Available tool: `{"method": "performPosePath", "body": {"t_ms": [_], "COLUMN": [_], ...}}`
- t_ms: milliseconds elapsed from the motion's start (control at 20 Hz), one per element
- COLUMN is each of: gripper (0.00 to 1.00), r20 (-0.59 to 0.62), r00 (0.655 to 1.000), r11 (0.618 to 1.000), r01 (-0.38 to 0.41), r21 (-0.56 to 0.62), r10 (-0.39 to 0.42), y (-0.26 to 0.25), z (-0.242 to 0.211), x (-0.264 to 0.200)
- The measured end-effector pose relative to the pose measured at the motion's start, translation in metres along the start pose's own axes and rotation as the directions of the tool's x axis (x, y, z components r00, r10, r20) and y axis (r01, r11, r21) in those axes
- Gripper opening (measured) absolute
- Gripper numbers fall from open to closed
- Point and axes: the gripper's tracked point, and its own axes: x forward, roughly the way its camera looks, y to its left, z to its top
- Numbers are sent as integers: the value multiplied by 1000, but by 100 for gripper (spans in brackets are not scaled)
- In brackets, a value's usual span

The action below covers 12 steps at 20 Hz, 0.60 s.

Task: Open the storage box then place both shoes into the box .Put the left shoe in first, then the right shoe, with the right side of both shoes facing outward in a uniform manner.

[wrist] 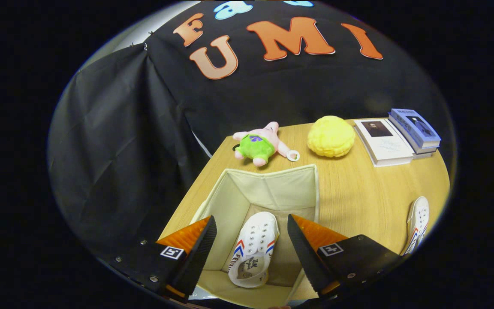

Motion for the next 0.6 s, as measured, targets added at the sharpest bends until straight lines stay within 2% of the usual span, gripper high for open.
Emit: {"method": "performPosePath", "body": {"t_ms": [250,600], "gripper": [98,99], "r20": [100,153], "r00": [991,964], "r11": [996,976], "r01": [86,211], "r21": [16,54], "r10": [-87,-216], "y": [-63,-167], "z": [28,25], "x": [-28,-71]}}
